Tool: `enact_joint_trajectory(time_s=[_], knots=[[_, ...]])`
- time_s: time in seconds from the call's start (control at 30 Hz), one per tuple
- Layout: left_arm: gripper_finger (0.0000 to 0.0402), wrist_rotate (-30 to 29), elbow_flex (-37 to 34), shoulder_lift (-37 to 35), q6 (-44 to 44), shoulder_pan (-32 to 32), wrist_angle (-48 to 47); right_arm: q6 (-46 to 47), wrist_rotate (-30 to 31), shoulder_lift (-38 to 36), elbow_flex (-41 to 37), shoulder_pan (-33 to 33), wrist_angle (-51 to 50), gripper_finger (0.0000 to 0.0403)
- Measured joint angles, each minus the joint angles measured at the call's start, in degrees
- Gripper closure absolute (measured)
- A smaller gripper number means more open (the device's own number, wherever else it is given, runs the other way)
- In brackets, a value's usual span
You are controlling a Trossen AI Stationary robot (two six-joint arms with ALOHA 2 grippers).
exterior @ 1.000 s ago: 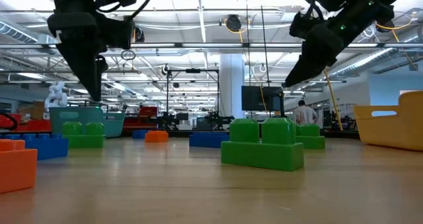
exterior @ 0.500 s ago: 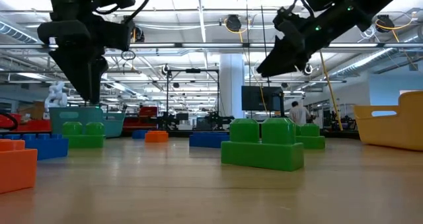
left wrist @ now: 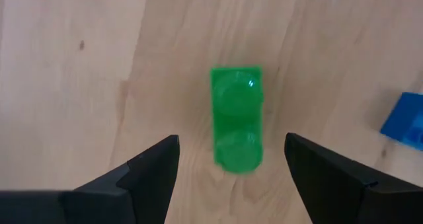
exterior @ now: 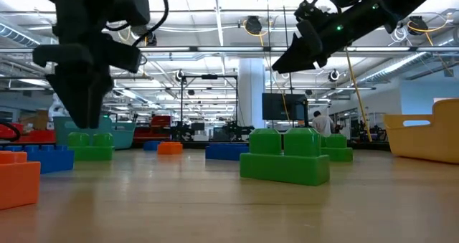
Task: Sort & place blocks by color
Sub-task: Put the green game piece into the yellow bin
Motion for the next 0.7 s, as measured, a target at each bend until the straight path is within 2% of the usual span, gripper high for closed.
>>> enact_joint_trajectory(time_s=[0.37,0.57,0.7], knots=[[0.0126,-1.2,0.0,9.0,1.2,0.2,4.3,1.4,0.0,0.0,0.0,0.1,-4.0,0.0179],[0.0129,-1.0,0.3,11.1,1.1,0.2,4.7,1.9,0.0,0.0,0.0,0.1,-5.1,0.0179],[0.0168,-0.6,0.5,11.2,1.1,0.2,4.7,1.9,0.0,0.0,0.0,0.1,-5.7,0.0179]])
